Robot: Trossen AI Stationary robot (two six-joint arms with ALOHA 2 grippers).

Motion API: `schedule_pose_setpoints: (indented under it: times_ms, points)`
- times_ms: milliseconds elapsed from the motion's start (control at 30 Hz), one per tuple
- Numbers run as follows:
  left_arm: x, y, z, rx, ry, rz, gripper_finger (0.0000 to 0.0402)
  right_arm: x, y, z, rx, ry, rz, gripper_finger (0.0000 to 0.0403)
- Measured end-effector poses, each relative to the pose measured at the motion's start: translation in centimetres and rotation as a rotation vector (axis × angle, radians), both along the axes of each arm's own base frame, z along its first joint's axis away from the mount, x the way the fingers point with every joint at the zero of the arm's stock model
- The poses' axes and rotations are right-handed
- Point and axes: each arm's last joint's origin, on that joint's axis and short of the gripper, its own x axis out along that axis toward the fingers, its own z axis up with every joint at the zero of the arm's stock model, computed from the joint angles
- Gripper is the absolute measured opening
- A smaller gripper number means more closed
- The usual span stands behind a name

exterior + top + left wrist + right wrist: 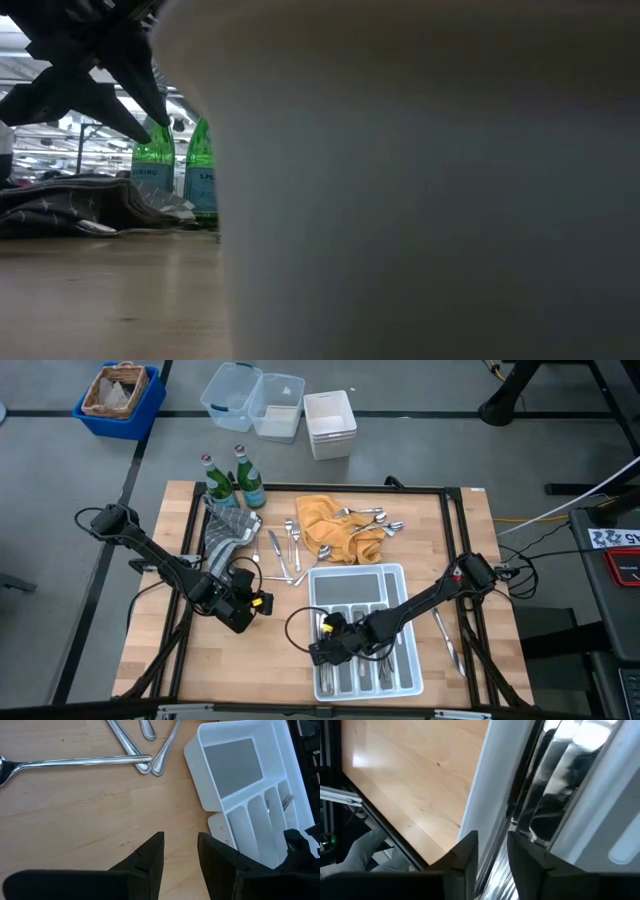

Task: Sort silverware
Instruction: Put the table knife into the silverware tray, then put the spoon into the silverware tray

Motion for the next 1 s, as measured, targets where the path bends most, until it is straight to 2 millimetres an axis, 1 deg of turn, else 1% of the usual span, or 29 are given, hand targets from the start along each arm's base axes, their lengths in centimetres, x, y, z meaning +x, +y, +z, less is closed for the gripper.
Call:
schedule_pose_setpoints:
  times_ms: [133,267,367,533,667,767,933,1000]
  points:
    - [0.0,0.0,0.0,-0.018,-0.008,0.019,0.0109,0.1,-0.2,0.0,0.019,0.006,0.012,0.0120]
    - [0.0,0.0,0.0,-0.110,-0.035,0.099,0.0109,0.3,-0.6,0.4,0.035,0.011,0.084,0.0121]
    - [0.0,-0.1,-0.1,-0.177,-0.046,0.149,0.0109,0.1,-0.8,1.5,0.015,-0.011,0.134,0.0122]
    - [0.1,0.1,-0.1,-0.255,-0.069,0.233,0.0109,-0.7,-2.0,4.4,-0.060,-0.061,0.222,0.0122]
    - [0.2,0.6,-0.2,-0.302,-0.056,0.292,0.0109,-1.4,-3.7,6.9,-0.147,-0.089,0.294,0.0122]
    - [0.1,1.3,-0.5,-0.322,-0.027,0.369,0.0109,-2.1,-5.4,8.5,-0.220,-0.096,0.348,0.0122]
    - [-0.3,2.6,-1.0,-0.359,0.010,0.553,0.0109,-3.4,-8.8,11.2,-0.363,-0.099,0.450,0.0122]
    - [-0.1,3.3,-1.1,-0.353,0.018,0.599,0.0109,-4.2,-10.3,12.3,-0.420,-0.089,0.492,0.0122]
